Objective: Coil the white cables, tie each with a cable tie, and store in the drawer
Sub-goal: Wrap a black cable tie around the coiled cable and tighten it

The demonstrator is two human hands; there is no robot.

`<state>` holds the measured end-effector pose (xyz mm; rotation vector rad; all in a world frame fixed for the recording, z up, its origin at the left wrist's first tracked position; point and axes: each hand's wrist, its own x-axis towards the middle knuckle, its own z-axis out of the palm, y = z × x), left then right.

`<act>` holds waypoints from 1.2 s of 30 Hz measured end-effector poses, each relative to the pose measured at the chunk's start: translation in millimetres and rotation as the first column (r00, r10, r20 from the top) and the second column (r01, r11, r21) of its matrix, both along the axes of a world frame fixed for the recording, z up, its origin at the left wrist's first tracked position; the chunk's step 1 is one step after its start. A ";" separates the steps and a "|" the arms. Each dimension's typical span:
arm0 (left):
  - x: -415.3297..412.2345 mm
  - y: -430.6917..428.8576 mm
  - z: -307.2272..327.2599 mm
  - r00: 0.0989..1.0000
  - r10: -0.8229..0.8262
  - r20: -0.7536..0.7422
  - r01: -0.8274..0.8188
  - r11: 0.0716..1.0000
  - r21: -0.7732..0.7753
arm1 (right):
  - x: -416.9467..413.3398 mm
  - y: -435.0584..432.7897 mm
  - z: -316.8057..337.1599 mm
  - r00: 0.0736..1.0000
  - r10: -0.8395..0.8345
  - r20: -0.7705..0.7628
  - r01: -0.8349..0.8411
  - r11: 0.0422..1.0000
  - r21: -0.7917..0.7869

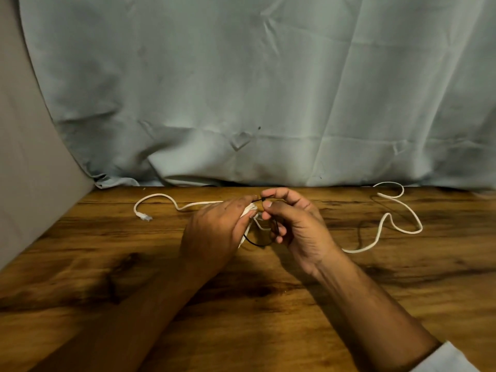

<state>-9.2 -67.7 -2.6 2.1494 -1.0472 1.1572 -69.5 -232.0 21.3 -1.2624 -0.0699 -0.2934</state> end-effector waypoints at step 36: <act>-7.9 -8.3 1.3 0.914 -0.279 -0.294 0.262 0.960 -0.096 | 2.1 -2.5 -1.0 0.977 -0.147 0.157 0.145 0.989 0.027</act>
